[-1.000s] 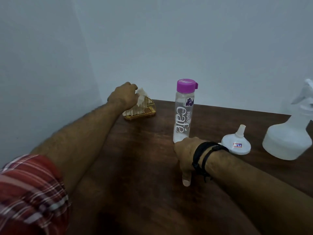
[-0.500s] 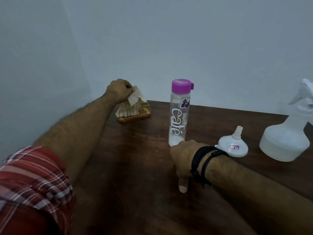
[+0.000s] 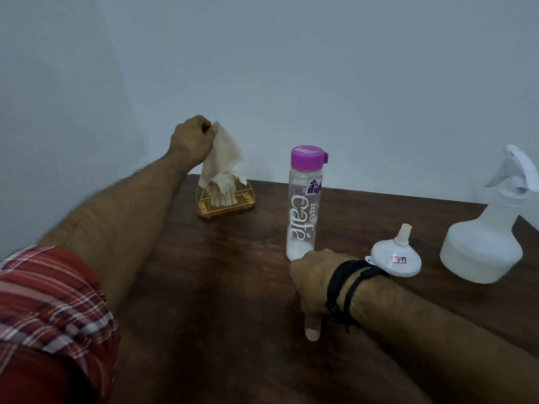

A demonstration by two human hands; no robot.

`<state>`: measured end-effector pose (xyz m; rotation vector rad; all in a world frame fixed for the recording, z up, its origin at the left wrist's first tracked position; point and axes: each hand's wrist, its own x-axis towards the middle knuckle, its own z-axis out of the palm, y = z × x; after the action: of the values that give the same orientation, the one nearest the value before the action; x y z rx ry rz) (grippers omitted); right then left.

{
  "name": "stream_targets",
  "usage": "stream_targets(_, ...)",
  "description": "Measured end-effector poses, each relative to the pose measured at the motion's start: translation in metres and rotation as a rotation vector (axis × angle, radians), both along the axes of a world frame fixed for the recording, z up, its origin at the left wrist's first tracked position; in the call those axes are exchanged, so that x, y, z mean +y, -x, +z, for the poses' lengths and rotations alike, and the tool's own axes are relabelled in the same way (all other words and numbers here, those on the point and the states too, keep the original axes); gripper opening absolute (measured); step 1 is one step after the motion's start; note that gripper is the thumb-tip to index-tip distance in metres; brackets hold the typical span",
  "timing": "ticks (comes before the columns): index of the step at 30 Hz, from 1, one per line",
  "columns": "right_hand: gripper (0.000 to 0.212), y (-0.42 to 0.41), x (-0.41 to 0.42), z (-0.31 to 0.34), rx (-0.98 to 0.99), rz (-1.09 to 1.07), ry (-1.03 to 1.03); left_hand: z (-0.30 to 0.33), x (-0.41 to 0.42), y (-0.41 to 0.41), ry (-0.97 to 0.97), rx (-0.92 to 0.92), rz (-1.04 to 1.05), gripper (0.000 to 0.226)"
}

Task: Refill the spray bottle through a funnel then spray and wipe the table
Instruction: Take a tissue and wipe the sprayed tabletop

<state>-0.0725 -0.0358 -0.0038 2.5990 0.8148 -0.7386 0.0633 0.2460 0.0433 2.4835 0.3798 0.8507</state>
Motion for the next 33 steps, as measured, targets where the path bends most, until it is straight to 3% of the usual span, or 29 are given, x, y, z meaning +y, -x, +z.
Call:
stream_targets(8, 0.077, 0.000, -0.001, -0.001, -0.005, 0.000, -0.011, 0.016, -0.001, 0.002, 0.094, -0.160, -0.003, 0.039)
stream_targets(12, 0.063, 0.001, -0.004, 0.000, -0.032, -0.003, -0.051, 0.030, -0.001, 0.011, 0.136, -0.266, 0.003, 0.038)
stream_targets(17, 0.070, 0.006, -0.007, 0.002, -0.025, -0.019, -0.047, 0.057, -0.003, 0.043, 0.131, -0.342, -0.043, 0.038)
stream_targets(21, 0.072, 0.013, -0.010, 0.003, -0.021, -0.036, -0.059, 0.072, -0.011, 0.088, 0.062, -0.285, -0.142, 0.035)
stream_targets(25, 0.067, 0.027, -0.025, 0.004, -0.062, -0.038, -0.103, 0.074, -0.027, 0.149, 0.053, -0.062, -0.328, 0.031)
stream_targets(27, 0.067, 0.040, -0.039, 0.013, -0.119, -0.056, -0.268, 0.069, -0.043, 0.179, 0.061, 0.045, -0.443, 0.023)
stream_targets(29, 0.080, 0.053, -0.055, 0.028, -0.146, -0.086, -0.591, 0.060, -0.066, 0.205, 0.083, 0.142, -0.552, 0.019)
stream_targets(31, 0.096, 0.064, -0.068, 0.046, -0.062, -0.121, -0.913, 0.048, -0.092, 0.223, 0.127, 0.229, -0.644, 0.018)
stream_targets(33, 0.100, 0.073, -0.079, 0.059, 0.068, -0.153, -1.105, 0.034, -0.123, 0.237, 0.201, 0.293, -0.770, 0.016)
